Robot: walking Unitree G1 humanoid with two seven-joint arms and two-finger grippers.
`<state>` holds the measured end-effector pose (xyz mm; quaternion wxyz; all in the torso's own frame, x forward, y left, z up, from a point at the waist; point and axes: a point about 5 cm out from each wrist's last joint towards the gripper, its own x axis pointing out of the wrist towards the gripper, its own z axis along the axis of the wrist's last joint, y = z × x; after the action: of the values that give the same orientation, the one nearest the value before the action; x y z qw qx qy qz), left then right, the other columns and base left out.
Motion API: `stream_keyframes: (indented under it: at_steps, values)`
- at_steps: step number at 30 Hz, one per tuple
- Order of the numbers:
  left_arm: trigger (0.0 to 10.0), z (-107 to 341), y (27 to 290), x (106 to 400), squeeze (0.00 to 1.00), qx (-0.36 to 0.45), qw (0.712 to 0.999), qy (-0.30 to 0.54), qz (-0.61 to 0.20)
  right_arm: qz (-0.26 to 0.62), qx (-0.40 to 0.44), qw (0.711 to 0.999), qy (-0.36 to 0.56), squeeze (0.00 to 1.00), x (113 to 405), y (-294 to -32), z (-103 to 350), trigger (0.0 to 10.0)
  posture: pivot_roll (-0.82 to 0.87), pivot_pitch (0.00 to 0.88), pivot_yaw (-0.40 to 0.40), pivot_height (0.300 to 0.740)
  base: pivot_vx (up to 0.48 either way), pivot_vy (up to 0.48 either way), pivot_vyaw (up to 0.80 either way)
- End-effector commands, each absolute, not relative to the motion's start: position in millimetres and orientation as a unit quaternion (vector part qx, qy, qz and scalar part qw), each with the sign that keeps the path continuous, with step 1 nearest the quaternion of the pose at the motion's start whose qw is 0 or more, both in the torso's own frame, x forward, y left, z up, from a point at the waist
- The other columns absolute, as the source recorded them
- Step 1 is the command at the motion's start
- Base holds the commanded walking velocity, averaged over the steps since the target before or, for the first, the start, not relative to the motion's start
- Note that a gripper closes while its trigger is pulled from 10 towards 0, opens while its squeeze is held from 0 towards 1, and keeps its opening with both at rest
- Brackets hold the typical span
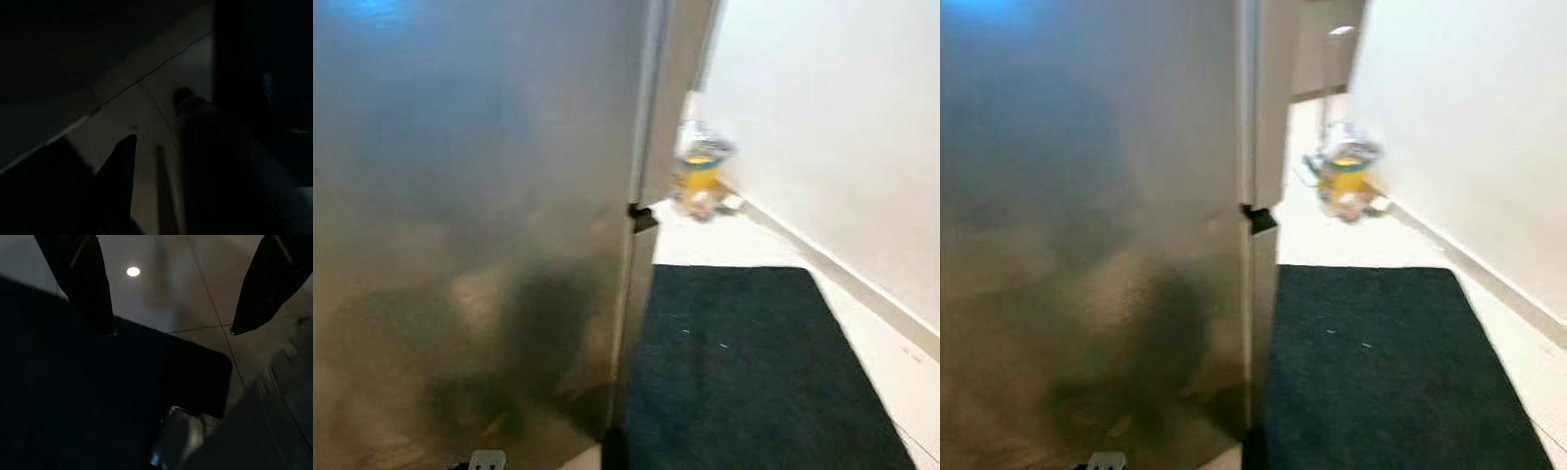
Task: Restocking fridge
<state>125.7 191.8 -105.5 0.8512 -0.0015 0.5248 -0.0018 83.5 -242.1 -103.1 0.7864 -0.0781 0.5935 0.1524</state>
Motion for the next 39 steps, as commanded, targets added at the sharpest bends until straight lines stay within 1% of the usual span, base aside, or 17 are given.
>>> stream_keyframes:
  at_steps: [1, 3, 6, 7, 8, 11, 12, 13, 15, 17, 18, 19, 23, 27, 28, 31, 39]
  values:
    - [10.0, -110, 188, 112, 0.00, -0.003, 0.838, 0.545, -0.007, 0.142, -0.082, 0.804, 0.572, 0.00, 96, -245, -99, 10.0, -0.06, 0.057, -0.020, 0.740, 0.000, 0.000, 0.00]
    - [10.0, -110, 189, 112, 0.00, -0.002, 0.838, 0.545, -0.007, 0.134, -0.088, 0.810, 0.564, 0.00, 102, -249, -97, 10.0, -0.06, 0.057, -0.020, 0.740, 0.000, 0.000, 0.00]
    - [10.0, -110, 190, 112, 0.00, 0.000, 0.838, 0.545, -0.007, 0.132, -0.107, 0.827, 0.536, 0.00, 123, -255, -89, 10.0, -0.06, 0.056, -0.020, 0.740, 0.000, 0.000, 0.00]
    - [10.0, -110, 190, 112, 0.00, 0.001, 0.838, 0.545, -0.007, 0.131, -0.116, 0.841, 0.512, 0.00, 138, -258, -82, 10.0, -0.05, 0.056, -0.020, 0.740, 0.000, 0.000, 0.00]
    - [10.0, -110, 190, 113, 0.00, 0.001, 0.838, 0.545, -0.007, 0.129, -0.118, 0.847, 0.501, 0.00, 144, -260, -79, 10.0, -0.05, 0.056, -0.020, 0.740, 0.000, 0.000, 0.00]
    - [10.0, -110, 190, 113, 0.00, 0.003, 0.838, 0.545, -0.007, 0.134, -0.116, 0.879, 0.442, 0.00, 179, -263, -60, 10.0, -0.05, 0.056, -0.020, 0.740, 0.000, 0.000, 0.00]
    - [10.0, -110, 190, 113, 0.00, 0.003, 0.838, 0.545, -0.007, 0.134, -0.116, 0.879, 0.442, 0.00, 179, -263, -60, 10.0, -0.05, 0.056, -0.020, 0.740, 0.000, 0.000, 0.00]
    - [10.0, -110, 190, 113, 0.00, 0.003, 0.838, 0.546, -0.007, 0.138, -0.115, 0.886, 0.428, 0.00, 187, -262, -56, 10.0, -0.06, 0.056, -0.019, 0.740, 0.000, 0.000, 0.00]
    - [10.0, -110, 191, 113, 0.00, 0.004, 0.838, 0.546, -0.007, 0.163, -0.107, 0.908, 0.371, 0.00, 213, -258, -38, 10.0, -0.06, 0.056, -0.019, 0.740, 0.000, 0.000, 0.00]
    - [10.0, -110, 191, 113, 0.00, 0.005, 0.838, 0.546, -0.007, 0.198, -0.098, 0.923, 0.316, 0.00, 237, -250, -20, 10.0, -0.06, 0.056, -0.019, 0.740, 0.000, 0.000, 0.00]
    - [10.0, -110, 191, 113, 0.00, 0.005, 0.838, 0.546, -0.007, 0.198, -0.098, 0.923, 0.316, 0.00, 237, -250, -20, 10.0, -0.06, 0.056, -0.019, 0.740, 0.000, 0.000, 0.00]
    - [10.0, -110, 191, 113, 0.00, 0.005, 0.838, 0.546, -0.008, 0.226, -0.089, 0.930, 0.277, 0.00, 253, -241, -7, 10.0, -0.06, 0.059, -0.019, 0.740, 0.000, 0.000, 0.00]
    - [10.0, -110, 190, 113, 0.00, 0.004, 0.838, 0.546, -0.008, 0.282, -0.054, 0.939, 0.190, 0.00, 282, -219, 25, 10.0, -0.06, 0.061, -0.019, 0.740, 0.000, 0.000, 0.00]
    - [10.0, -110, 190, 112, 0.00, 0.003, 0.838, 0.546, -0.008, 0.318, -0.034, 0.936, 0.149, 0.00, 292, -208, 41, 10.0, -0.06, 0.061, -0.019, 0.740, 0.000, 0.000, 0.00]
    - [10.0, -110, 189, 112, 0.00, 0.002, 0.838, 0.546, -0.008, 0.348, -0.031, 0.931, 0.106, 1.00, 302, -197, 59, 10.0, -0.06, 0.063, -0.022, 0.740, 0.000, 0.000, 0.00]
    - [10.0, -110, 189, 111, 0.00, 0.001, 0.837, 0.547, -0.008, 0.365, -0.029, 0.928, 0.067, 1.00, 310, -188, 77, 10.0, -0.05, 0.064, -0.022, 0.740, 0.000, 0.000, 0.00]
    - [10.0, -111, 189, 111, 0.00, 0.000, 0.837, 0.547, -0.007, 0.335, -0.063, 0.940, 0.018, 1.00, 326, -181, 100, 10.0, -0.05, 0.064, -0.022, 0.740, 0.000, 0.000, 0.00]
